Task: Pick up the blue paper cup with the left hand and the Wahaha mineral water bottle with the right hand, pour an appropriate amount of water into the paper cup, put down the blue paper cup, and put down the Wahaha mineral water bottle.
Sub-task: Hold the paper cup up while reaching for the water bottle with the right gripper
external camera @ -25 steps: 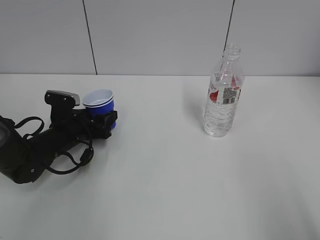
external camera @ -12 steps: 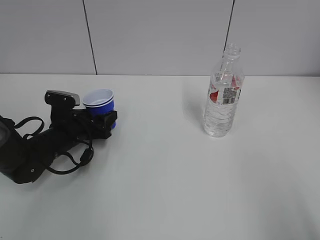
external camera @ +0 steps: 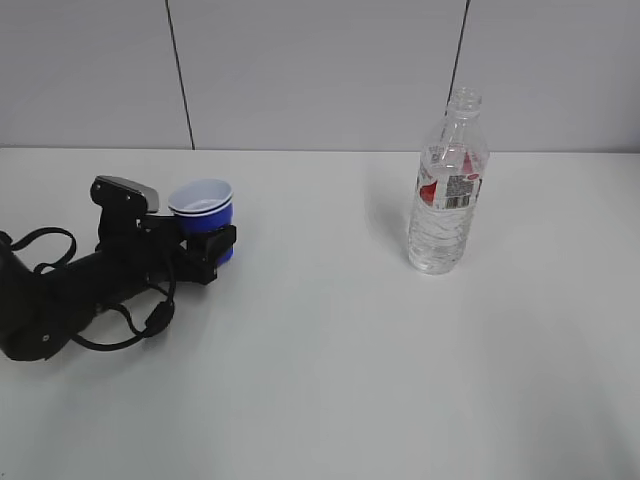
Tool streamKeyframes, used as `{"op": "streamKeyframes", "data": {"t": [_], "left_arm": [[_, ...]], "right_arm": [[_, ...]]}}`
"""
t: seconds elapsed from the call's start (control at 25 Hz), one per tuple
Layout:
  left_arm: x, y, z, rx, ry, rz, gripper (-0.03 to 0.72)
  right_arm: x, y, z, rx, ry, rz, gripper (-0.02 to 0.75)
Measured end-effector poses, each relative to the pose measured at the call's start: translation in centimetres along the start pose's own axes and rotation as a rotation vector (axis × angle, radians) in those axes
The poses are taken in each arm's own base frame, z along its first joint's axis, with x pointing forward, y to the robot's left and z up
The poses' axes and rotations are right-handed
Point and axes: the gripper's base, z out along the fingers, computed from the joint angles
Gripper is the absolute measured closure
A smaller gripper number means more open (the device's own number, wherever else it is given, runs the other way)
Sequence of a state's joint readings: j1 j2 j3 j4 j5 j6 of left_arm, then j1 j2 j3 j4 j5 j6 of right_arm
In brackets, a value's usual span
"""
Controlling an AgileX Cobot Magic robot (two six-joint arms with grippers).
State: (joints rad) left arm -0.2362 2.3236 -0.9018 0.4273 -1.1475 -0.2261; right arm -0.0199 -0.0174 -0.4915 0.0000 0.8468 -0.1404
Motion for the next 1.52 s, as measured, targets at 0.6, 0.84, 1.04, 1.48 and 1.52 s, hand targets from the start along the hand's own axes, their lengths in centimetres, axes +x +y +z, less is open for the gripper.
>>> {"op": "streamKeyframes", "data": {"t": [0.6, 0.84, 1.04, 1.48, 1.52], "left_arm": [[-7.4, -3.0, -5.8, 0.212, -0.078, 0.19, 0.215], [-7.3, -4.2, -7.0, 0.301, -0.041, 0.166, 0.215], [-7.6, -4.4, -7.3, 0.305, -0.045, 0.165, 0.215], [-7.6, -4.4, -7.3, 0.306, -0.042, 0.147, 0.215], [-7.6, -4.4, -7.3, 0.306, -0.042, 0.147, 0.215]], "right_arm": [[0.0, 0.0, 0.0, 0.0, 0.0, 0.0, 0.15], [0.0, 0.0, 0.0, 0.0, 0.0, 0.0, 0.15], [0.0, 0.0, 0.0, 0.0, 0.0, 0.0, 0.15], [0.0, 0.0, 0.2, 0.003, -0.018, 0.0, 0.15], [-0.1, 0.1, 0.2, -0.006, -0.036, 0.013, 0.15]]}}
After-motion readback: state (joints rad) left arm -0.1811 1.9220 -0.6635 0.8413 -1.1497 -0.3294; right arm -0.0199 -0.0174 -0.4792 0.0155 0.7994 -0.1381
